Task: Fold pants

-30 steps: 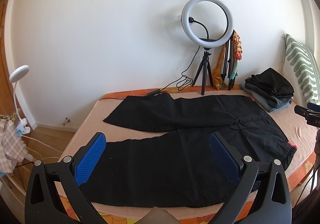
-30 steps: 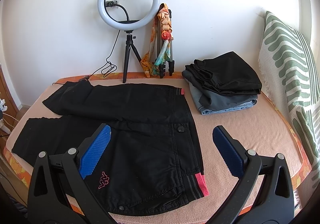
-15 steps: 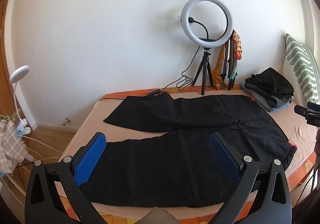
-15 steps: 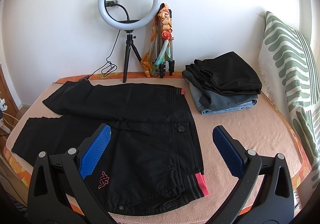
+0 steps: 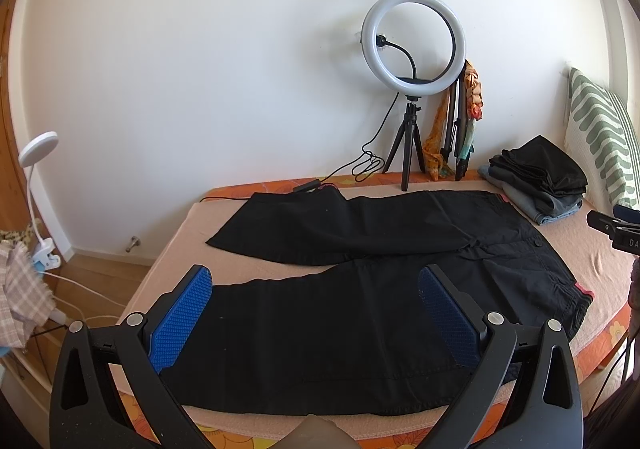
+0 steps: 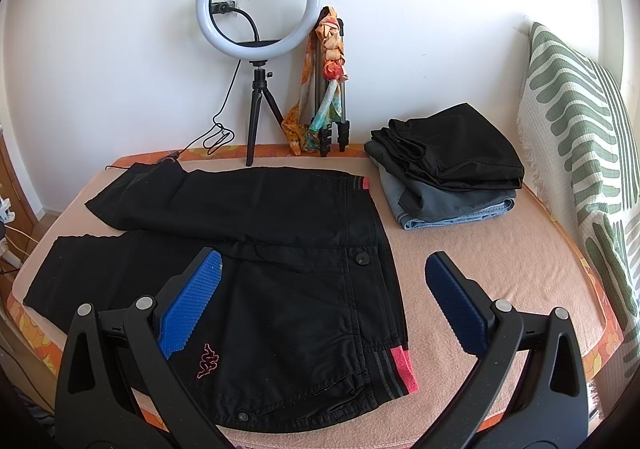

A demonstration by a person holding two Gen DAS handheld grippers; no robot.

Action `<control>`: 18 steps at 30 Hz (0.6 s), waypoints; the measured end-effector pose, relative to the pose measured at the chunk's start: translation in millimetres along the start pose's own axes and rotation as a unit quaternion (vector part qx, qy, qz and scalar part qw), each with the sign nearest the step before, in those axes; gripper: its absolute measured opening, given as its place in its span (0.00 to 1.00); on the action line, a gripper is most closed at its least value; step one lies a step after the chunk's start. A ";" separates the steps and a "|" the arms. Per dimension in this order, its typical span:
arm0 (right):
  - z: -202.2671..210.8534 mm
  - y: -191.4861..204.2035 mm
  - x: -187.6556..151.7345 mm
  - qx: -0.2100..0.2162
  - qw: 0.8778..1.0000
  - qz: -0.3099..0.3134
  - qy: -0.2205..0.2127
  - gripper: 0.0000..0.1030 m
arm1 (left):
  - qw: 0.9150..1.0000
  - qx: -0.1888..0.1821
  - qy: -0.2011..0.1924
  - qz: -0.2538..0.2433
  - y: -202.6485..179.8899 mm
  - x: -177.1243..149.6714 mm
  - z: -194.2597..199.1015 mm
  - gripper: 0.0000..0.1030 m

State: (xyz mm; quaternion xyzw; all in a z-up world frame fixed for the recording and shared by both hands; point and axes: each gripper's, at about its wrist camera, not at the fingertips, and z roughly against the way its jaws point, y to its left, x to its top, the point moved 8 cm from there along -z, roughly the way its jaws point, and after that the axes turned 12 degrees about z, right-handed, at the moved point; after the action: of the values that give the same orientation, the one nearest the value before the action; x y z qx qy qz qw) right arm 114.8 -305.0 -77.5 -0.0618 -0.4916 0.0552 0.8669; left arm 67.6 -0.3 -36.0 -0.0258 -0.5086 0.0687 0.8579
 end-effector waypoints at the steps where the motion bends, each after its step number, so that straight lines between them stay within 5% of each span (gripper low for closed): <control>1: -0.2 0.0 -0.1 0.000 1.000 0.000 0.000 1.00 | 1.000 0.000 0.000 0.000 -0.1 0.0 -0.1 0.99; 18: -2.9 -0.1 -0.3 0.001 1.000 -0.003 0.001 1.00 | 1.000 0.006 0.005 -0.002 2.0 -3.8 -4.5 0.99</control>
State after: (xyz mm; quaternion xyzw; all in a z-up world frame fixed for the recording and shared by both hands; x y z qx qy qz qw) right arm 117.1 -305.3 -79.2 -0.0599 -0.4909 0.0533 0.8675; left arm 69.6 1.3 -41.7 -0.0199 -0.5041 0.0705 0.8605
